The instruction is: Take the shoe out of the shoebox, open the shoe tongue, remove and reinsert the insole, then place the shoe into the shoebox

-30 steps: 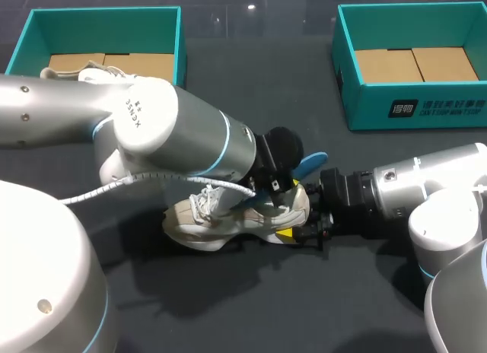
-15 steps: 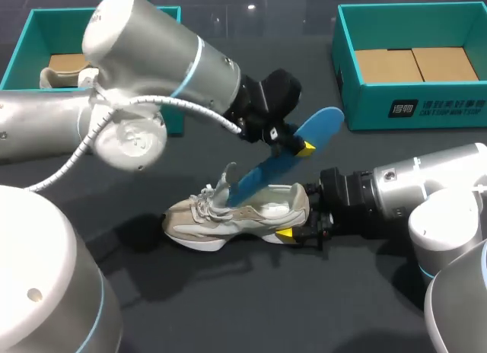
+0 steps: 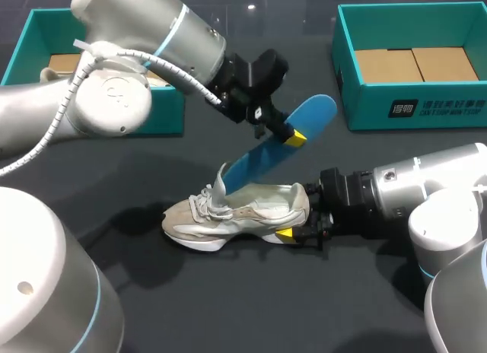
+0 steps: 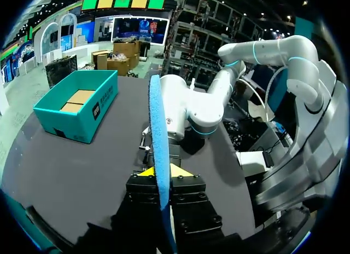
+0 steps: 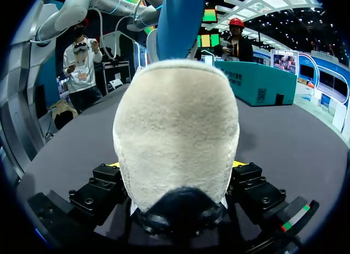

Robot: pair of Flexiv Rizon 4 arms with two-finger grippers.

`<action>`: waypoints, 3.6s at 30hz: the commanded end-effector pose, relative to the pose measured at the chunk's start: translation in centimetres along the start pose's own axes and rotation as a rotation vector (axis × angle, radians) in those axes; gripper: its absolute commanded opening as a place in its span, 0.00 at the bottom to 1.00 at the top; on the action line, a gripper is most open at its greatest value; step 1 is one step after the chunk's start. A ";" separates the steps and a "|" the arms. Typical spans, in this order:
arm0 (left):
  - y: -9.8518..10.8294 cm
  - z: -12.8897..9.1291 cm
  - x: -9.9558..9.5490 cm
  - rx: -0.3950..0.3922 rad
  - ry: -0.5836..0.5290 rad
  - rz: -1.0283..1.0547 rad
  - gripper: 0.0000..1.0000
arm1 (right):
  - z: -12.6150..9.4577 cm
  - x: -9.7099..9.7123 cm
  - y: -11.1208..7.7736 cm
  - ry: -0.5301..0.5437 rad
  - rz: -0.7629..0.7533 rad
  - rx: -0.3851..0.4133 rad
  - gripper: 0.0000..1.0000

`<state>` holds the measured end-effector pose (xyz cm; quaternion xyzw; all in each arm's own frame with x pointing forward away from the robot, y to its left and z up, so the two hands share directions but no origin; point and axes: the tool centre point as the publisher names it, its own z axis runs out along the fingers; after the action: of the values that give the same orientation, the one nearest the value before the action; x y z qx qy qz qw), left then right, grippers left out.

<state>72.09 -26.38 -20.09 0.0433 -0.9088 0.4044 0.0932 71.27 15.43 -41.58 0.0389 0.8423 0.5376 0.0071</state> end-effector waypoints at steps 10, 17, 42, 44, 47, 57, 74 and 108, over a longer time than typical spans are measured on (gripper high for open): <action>-7.4 -6.3 6.1 0.401 0.079 -0.059 0.00 | 0.1 0.0 0.0 0.000 0.001 0.005 0.00; -7.4 -6.3 6.1 0.401 0.079 -0.059 0.00 | 0.1 0.0 0.0 0.000 0.001 0.005 0.00; -11.1 -12.4 9.6 0.639 0.151 -0.266 0.00 | 0.1 0.0 0.0 0.000 0.001 0.005 0.00; -11.2 -12.6 9.8 0.649 0.136 -0.263 0.00 | 0.1 0.0 0.0 0.000 0.001 0.005 0.00; -11.6 -13.6 10.5 0.663 0.103 -0.286 0.00 | 0.1 0.0 0.0 0.000 0.001 0.005 0.00; -10.1 -16.1 12.2 0.666 0.090 -0.301 0.00 | 0.1 0.0 0.0 0.000 0.001 0.005 0.00; -8.1 -16.4 13.2 0.654 0.116 -0.332 0.00 | 0.1 0.0 0.0 0.000 0.001 0.005 0.00; -8.1 -16.4 13.2 0.654 0.116 -0.332 0.00 | -7.2 0.4 2.6 -0.013 0.098 0.560 1.00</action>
<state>62.55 -19.51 -0.78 0.1947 -0.7050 0.6550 0.1899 70.43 10.30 -37.92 0.0867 0.9067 0.4127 -0.0044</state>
